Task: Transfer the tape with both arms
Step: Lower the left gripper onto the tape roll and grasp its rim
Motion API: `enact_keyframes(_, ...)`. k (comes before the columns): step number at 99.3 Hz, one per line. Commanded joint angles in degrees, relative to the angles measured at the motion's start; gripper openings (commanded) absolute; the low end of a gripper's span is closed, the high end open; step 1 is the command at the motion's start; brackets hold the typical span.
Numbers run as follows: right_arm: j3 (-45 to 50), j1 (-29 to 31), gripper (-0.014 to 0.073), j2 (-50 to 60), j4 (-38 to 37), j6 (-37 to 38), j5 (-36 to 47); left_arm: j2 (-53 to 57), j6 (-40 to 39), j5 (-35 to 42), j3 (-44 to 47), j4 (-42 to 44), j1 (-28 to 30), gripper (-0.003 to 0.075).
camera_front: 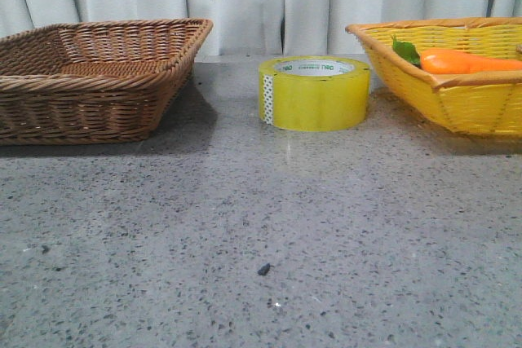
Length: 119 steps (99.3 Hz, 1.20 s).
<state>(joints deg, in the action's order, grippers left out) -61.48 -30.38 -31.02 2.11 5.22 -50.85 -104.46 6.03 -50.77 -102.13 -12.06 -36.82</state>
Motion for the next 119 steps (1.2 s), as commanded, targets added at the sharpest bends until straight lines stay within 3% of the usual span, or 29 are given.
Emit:
enact_keyframes(1,-1.04,-0.01,-0.0068,-0.90,-0.27,0.14,4.07,0.30,-0.68,3.34,-2.90,-0.88,-0.33,0.0518)
enact_keyframes(40,-1.04,-0.01,-0.0068,-0.90,-0.27,0.14,3.08,-6.54,-0.68,9.90,-2.90,-0.87,-0.33,0.0514)
enact_keyframes(82,-1.04,-0.01,-0.0068,-0.90,-0.27,0.14,0.99,-12.11,-0.68,10.33,-2.90,-0.84,-0.13,0.0499)
enact_keyframes(87,-1.04,-0.01,-0.0068,-0.90,-0.27,0.14,0.99,-12.27,-0.68,10.33,-2.90,-0.81,-0.13,0.0451)
enact_keyframes(94,-1.04,-0.01,-0.0068,-0.90,-0.27,0.14,0.99,-12.27,-0.68,10.88,-2.90,-0.81,-0.13,0.0314)
enact_keyframes(106,-1.04,-0.01,-0.0068,-0.90,-0.27,0.14,0.99,-11.17,-0.68,12.76,-2.90,-1.25,-0.13,-0.0022)
enact_keyframes(119,-1.04,-0.01,-0.0068,-0.90,-0.27,0.14,0.99,-7.99,-0.68,16.33,-2.90,-1.25,-0.13,-0.0021)
